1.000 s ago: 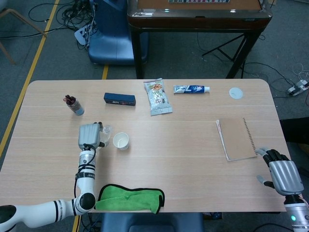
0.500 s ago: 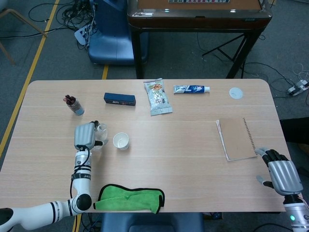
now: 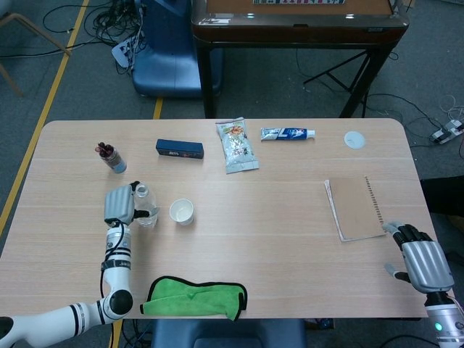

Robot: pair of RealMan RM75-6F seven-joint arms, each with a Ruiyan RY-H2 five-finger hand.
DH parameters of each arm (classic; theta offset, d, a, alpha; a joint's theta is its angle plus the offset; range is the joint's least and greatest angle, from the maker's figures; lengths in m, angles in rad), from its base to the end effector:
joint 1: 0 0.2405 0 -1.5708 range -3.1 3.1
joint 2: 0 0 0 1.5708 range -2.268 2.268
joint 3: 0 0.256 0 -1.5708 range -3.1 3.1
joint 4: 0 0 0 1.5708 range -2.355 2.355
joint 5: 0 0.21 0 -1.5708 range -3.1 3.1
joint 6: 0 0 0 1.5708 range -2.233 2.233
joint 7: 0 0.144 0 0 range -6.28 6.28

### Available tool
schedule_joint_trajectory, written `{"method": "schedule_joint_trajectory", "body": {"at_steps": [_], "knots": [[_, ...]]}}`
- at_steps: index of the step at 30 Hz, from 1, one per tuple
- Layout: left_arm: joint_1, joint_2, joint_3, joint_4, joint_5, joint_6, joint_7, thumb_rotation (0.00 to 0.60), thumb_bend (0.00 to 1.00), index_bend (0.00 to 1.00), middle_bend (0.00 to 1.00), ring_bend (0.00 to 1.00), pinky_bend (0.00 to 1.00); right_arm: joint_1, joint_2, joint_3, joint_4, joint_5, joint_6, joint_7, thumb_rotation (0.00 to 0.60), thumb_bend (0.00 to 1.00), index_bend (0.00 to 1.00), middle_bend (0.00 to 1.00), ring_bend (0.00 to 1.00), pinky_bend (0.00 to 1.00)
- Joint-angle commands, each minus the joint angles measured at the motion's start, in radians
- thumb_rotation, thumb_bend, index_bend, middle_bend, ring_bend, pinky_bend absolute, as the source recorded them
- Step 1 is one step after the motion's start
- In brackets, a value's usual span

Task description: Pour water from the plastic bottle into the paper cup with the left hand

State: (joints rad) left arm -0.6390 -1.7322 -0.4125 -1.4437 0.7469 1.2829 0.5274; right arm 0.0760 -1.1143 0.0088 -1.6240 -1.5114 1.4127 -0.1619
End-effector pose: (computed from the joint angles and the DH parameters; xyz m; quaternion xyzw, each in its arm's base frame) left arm -0.1769 0.3564 0.0018 -0.5107 -0.5062 -0.3862 0.5777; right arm -0.3164 -0.1685 0.1438 0.6475 -0.3711 0.3095 0.5893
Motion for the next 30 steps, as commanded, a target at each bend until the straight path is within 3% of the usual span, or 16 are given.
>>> {"method": "schedule_joint_trajectory", "body": {"at_steps": [1, 20, 30], "knots": [[0.02, 0.008, -0.015, -0.008, -0.007, -0.014, -0.061, 0.6, 0.0, 0.56, 0.61, 0.58, 0.74, 0.001, -0.001, 0.0, 0.001, -0.001, -0.001, -0.001, 0.6, 0.01, 0.25, 0.23, 0.21, 0.39], [0.064, 0.032, 0.033, -0.003, 0.092, -0.02, -0.205, 0.6, 0.0, 0.56, 0.62, 0.58, 0.74, 0.002, -0.007, -0.003, 0.002, -0.002, -0.003, -0.005, 0.6, 0.01, 0.25, 0.24, 0.21, 0.39], [0.082, 0.014, 0.043, 0.057, 0.123, -0.027, -0.278, 0.6, 0.0, 0.55, 0.62, 0.58, 0.74, 0.003, -0.006, -0.002, 0.003, -0.001, -0.003, -0.002, 0.6, 0.01, 0.26, 0.24, 0.21, 0.39]]}}
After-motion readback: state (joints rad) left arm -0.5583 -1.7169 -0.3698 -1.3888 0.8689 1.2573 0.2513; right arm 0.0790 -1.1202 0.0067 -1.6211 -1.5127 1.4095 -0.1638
